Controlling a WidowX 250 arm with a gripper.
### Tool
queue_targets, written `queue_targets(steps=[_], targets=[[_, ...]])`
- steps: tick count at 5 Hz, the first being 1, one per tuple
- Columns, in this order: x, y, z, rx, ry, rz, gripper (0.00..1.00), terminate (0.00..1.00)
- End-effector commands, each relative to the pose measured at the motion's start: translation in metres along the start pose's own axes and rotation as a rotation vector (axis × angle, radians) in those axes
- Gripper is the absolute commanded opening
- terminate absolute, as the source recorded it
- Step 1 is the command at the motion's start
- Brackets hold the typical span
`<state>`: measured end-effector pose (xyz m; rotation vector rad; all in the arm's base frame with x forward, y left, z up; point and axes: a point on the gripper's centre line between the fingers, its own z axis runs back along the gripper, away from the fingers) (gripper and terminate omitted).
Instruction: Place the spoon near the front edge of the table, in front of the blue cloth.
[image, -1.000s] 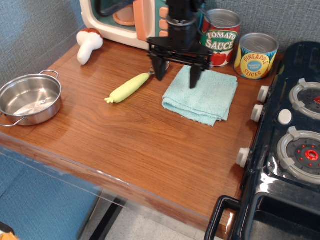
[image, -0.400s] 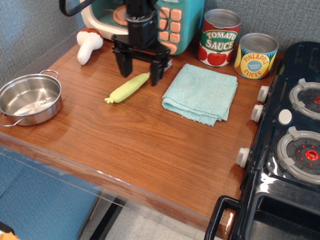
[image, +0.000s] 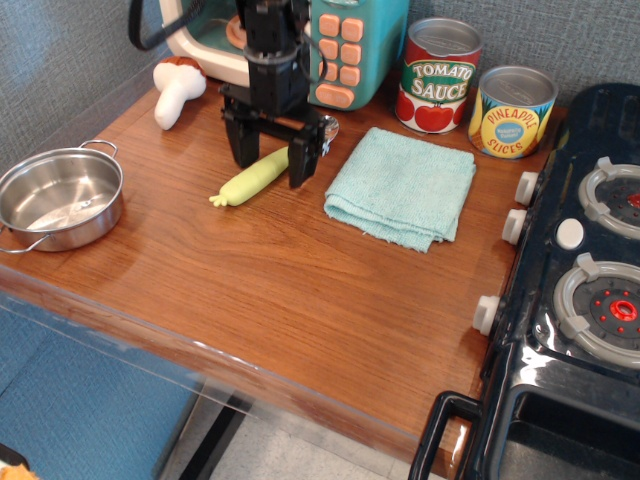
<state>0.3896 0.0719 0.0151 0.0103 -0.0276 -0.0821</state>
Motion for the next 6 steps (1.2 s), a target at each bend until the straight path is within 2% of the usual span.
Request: queue_targets(steps=[1,2,3,4,5,6], targets=[[0.013,0.007,0.015,0.067,-0.028,0.038,1.0,0.0],[0.012,0.007,0.017,0.075,-0.025,0.04,0.0,0.0],[0.012,0.003,0.025,0.061,-0.034,0.047,0.0,0.0],[0.007,-0.019,0.058,0.017,-0.115,0.094,0.0,0.0],[-0.013,-0.055,0.066,-0.111,-0.151,0.174,0.0,0.0],[-0.042,-0.095,0.05,-0.128,-0.09,0.178,0.0,0.0]])
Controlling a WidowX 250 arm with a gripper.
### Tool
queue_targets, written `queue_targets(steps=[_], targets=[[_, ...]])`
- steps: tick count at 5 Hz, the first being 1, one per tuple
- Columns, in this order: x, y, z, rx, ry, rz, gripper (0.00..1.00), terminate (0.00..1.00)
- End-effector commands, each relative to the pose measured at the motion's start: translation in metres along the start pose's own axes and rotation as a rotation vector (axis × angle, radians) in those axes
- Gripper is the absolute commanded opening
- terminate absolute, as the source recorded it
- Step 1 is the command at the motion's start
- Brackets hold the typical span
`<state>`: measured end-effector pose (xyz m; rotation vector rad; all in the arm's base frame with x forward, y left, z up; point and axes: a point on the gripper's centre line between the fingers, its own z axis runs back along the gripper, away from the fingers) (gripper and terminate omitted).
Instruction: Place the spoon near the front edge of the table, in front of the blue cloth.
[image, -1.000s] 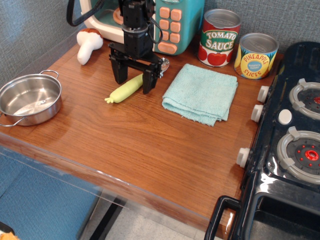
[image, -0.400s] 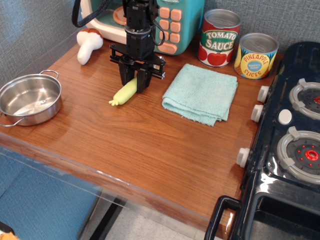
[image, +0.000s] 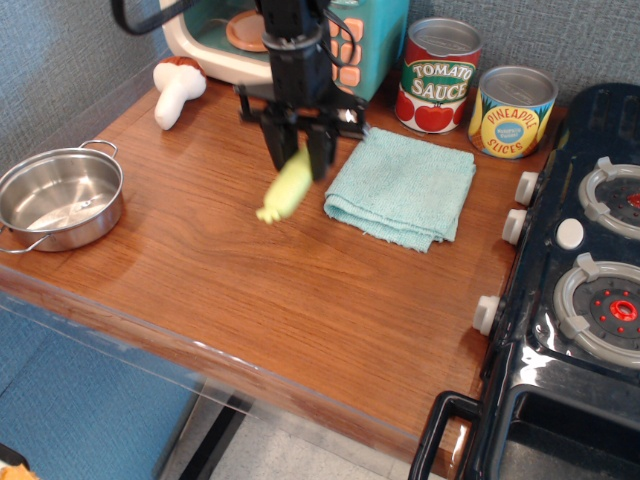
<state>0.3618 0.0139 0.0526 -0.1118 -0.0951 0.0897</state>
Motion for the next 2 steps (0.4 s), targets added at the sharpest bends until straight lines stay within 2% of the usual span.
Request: queue_targets(steps=[1,2], targets=[[-0.05,-0.046,-0.01,0.015,0.014,-0.002,0.0,0.0],[-0.063,-0.046,-0.014,0.046,0.006,-0.013,0.0,0.0]])
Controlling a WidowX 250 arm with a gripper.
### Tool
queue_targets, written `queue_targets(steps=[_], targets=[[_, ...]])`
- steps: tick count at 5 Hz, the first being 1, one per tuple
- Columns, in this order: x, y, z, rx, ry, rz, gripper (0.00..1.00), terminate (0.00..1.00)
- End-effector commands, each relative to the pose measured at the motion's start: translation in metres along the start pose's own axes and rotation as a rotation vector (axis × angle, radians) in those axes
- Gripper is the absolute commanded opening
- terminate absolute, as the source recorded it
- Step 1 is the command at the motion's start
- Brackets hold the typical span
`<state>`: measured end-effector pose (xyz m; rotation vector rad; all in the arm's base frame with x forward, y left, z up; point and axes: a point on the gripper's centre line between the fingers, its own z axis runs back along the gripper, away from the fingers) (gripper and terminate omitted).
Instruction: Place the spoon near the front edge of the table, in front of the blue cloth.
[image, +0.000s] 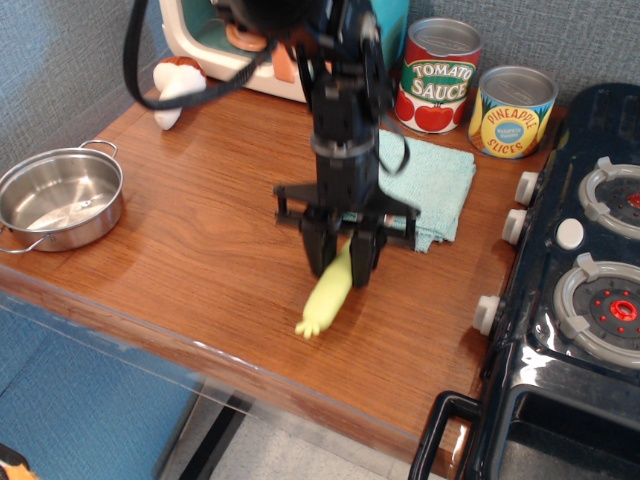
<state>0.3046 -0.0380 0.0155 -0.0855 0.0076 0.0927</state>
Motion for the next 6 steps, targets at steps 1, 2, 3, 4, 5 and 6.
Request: queue_targets(steps=[1,2,3,4,5,6], targets=[[-0.009,-0.006,0.021,0.04,-0.107,-0.042,0.0,0.0],[-0.016,-0.006,0.022,0.061,-0.124,-0.073,0.0,0.0],[-0.019,-0.009,0.021,0.063,-0.107,-0.11,1.0,0.0],[-0.018,-0.01,0.017,0.055,-0.104,-0.12,1.0,0.0],[-0.018,-0.017,0.03,0.052,-0.144,-0.137,1.0,0.0],[-0.019,-0.027,0.049,0.04,-0.193,-0.152,1.0,0.0]])
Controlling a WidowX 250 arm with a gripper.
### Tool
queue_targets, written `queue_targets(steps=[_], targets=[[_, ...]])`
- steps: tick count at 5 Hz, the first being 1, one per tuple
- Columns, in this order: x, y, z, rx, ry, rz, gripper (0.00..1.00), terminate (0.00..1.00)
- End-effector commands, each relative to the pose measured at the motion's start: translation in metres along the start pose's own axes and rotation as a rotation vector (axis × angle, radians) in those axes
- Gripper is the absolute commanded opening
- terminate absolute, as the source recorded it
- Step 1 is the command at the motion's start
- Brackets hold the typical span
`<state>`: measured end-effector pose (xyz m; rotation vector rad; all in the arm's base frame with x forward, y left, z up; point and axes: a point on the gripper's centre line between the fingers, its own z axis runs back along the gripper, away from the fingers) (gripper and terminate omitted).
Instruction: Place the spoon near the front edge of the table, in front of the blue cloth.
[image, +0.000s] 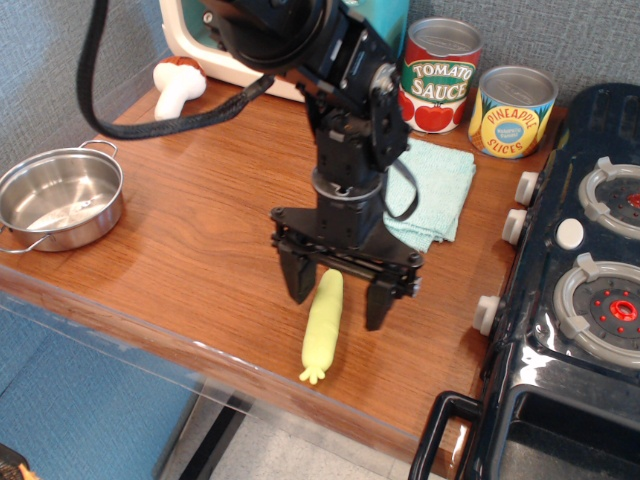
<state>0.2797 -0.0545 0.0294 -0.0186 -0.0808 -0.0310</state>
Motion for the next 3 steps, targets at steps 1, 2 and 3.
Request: queue_targets(steps=[1,2,3], targets=[[0.0205,-0.0092,0.0373,0.026,-0.108,-0.03,1.0,0.0],[0.0205,-0.0092,0.0373,0.026,-0.108,-0.03,1.0,0.0],[0.0205,-0.0092,0.0373,0.026,-0.108,-0.03,1.0,1.0]])
